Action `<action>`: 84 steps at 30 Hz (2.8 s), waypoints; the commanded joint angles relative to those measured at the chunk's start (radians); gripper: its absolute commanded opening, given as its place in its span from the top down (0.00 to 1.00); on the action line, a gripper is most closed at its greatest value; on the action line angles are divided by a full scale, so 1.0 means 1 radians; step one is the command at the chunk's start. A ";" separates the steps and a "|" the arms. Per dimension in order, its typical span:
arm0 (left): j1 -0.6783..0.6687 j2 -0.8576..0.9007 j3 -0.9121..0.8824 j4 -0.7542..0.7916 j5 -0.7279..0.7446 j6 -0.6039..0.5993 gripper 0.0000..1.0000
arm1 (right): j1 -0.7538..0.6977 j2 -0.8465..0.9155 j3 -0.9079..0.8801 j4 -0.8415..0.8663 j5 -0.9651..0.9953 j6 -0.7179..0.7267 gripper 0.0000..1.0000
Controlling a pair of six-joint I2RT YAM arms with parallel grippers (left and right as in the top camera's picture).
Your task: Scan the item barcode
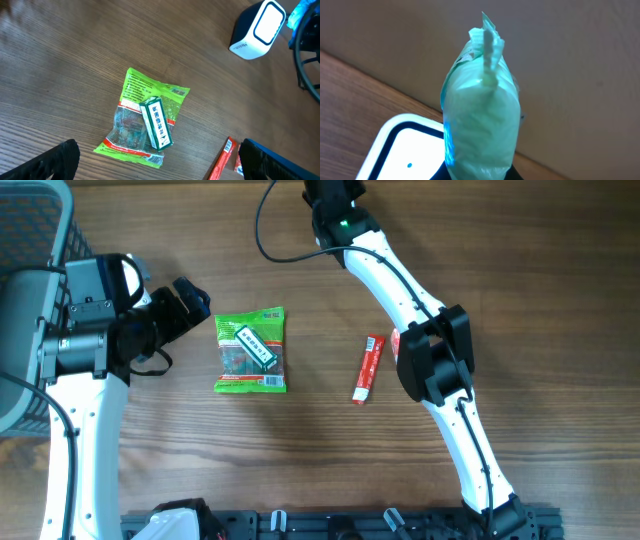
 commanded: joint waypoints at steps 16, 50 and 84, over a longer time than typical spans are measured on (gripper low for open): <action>0.006 0.004 0.012 0.003 -0.006 0.009 0.00 | 0.001 -0.385 0.014 -0.350 -0.171 0.085 0.96; 0.006 0.004 0.012 0.003 -0.006 0.009 0.00 | -0.584 -0.576 -0.926 -0.793 -0.661 0.208 0.32; 0.006 0.004 0.012 0.003 -0.006 0.009 0.00 | -0.321 -0.599 -0.896 -0.854 -0.832 0.389 0.35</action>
